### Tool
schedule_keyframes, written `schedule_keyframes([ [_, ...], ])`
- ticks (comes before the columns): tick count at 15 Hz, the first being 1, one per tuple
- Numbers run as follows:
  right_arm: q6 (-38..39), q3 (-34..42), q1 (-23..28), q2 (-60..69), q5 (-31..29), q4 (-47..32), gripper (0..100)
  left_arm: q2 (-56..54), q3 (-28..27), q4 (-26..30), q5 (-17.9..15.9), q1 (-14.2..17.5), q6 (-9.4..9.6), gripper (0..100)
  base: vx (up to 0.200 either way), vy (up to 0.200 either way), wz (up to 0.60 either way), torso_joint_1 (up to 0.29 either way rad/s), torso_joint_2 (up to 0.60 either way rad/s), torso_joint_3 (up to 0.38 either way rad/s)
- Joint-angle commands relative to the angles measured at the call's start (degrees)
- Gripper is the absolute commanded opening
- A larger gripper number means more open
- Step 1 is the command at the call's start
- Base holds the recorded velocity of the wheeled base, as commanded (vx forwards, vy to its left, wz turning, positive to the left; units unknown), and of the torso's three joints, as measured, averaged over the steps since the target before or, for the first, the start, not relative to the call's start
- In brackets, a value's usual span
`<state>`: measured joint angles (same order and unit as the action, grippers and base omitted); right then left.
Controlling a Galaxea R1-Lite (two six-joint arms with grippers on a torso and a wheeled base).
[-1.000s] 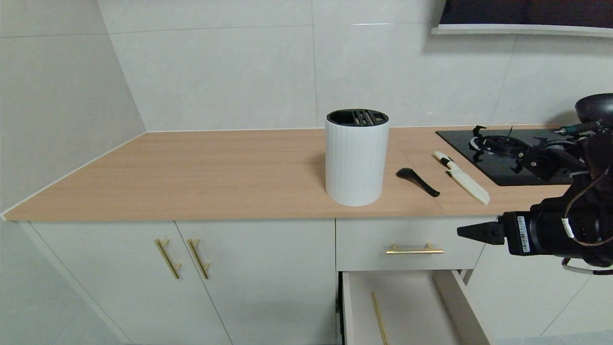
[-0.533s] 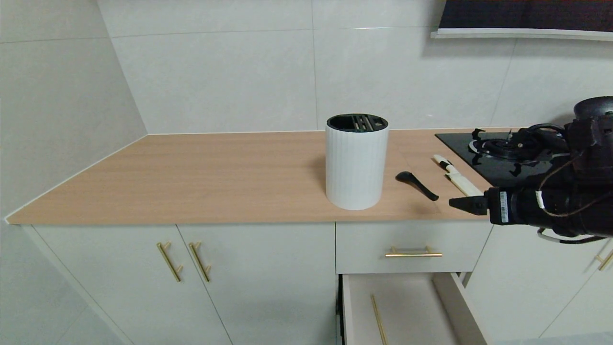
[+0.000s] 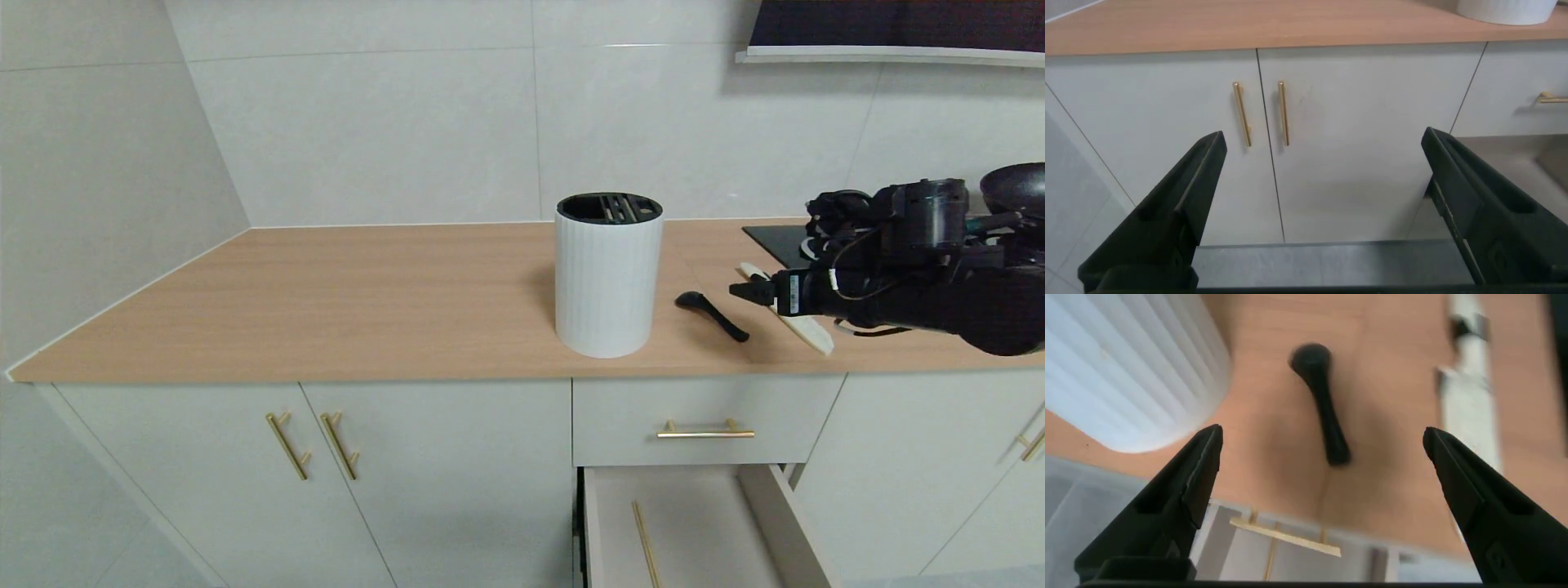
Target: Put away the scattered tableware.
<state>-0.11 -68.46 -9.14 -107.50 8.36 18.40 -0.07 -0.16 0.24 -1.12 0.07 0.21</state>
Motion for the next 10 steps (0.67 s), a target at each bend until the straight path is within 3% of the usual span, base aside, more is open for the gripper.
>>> schedule_keyframes([
  [1, -1.2, -2.2, 0.4, -5.7, 3.5, 0.1, 100, 0.1, 0.0, 0.0, 0.0, 0.0, -0.03, 100, 0.0, 0.0, 0.0, 0.0, 0.0, 0.0],
  [10, -4.5, -3.9, 1.9, -14.5, 4.6, 7.5, 100, 0.1, 0.0, 0.0, 0.0, 0.0, -0.03, 100, 0.0, 0.0, 0.0, 0.0, 0.0, 0.0],
])
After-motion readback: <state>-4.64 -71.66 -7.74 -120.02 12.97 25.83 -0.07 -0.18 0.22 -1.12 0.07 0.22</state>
